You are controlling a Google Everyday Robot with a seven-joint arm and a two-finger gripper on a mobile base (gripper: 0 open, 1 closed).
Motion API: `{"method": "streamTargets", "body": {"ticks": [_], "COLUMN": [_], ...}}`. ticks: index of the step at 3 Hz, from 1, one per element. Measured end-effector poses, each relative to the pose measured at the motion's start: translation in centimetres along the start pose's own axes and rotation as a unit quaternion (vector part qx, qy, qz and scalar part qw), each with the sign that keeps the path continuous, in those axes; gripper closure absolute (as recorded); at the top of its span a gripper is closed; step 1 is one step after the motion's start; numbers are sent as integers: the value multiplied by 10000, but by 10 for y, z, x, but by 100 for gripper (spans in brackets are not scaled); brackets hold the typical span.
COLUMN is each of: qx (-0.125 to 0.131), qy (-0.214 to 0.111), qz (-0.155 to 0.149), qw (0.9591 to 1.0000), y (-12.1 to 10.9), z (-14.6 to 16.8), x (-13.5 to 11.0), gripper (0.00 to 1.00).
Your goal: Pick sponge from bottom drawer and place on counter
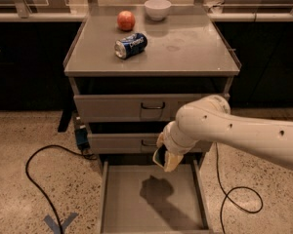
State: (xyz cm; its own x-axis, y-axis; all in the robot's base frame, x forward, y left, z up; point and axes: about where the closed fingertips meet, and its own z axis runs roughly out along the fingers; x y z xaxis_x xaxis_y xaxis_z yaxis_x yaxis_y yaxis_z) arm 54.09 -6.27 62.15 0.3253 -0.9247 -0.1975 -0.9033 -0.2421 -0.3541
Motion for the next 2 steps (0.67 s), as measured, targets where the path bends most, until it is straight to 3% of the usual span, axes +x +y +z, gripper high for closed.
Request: {"method": "streamTargets", "body": {"ticks": [1,2], "qx": [75,242], "qy": [-33,-101], "qz": [-245,-317], "qw": [9997,9992], "y": [-34,-47], "z": [-72,-115], "x": [-40,-61], "gripper": [100,100]}}
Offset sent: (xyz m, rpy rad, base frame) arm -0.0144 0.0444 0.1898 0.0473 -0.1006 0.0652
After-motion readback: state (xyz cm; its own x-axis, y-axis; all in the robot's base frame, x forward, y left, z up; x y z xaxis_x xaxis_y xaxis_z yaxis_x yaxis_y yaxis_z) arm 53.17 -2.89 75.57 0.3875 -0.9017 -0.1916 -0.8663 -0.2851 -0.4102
